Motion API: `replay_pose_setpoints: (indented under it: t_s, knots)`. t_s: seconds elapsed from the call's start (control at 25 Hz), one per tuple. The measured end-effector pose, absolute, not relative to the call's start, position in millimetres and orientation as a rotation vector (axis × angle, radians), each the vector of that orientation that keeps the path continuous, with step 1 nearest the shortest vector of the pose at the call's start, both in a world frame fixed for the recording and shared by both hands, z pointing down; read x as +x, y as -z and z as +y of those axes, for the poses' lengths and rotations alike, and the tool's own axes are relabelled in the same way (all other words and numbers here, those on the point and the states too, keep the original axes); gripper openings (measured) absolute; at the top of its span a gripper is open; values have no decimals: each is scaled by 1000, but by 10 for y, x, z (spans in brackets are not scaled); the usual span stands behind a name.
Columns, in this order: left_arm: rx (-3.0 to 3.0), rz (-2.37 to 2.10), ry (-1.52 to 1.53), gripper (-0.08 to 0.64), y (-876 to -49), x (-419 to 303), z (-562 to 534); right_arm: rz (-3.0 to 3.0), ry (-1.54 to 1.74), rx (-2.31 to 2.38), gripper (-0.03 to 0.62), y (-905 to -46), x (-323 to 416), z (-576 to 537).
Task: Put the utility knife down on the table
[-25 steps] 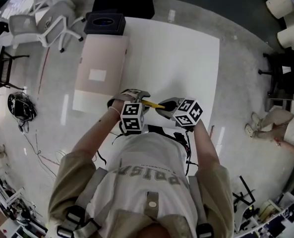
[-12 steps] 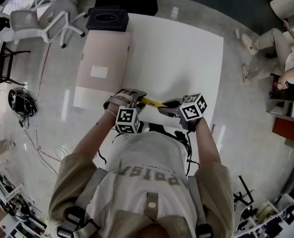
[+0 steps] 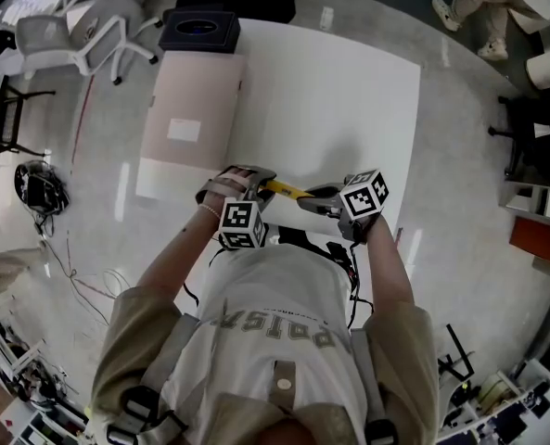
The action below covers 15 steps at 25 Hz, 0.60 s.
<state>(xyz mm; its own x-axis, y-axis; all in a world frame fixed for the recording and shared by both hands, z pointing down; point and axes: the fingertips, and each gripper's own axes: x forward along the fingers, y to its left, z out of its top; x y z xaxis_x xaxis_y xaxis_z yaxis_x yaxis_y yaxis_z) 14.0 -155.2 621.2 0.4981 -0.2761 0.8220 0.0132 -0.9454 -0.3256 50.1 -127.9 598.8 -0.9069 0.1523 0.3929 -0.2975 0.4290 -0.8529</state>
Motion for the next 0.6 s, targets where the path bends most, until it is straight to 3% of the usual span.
replay_pose_setpoints:
  t_s: [0.28, 0.6]
  knots:
    - [-2503, 149, 1519, 166, -6294, 155, -1559, -2275, -1465, 153, 68, -6047, 521, -1302]
    - [-2542, 76, 1621, 166, -6485, 153, -1533, -2227, -1130, 192, 98, -6220, 546, -1244]
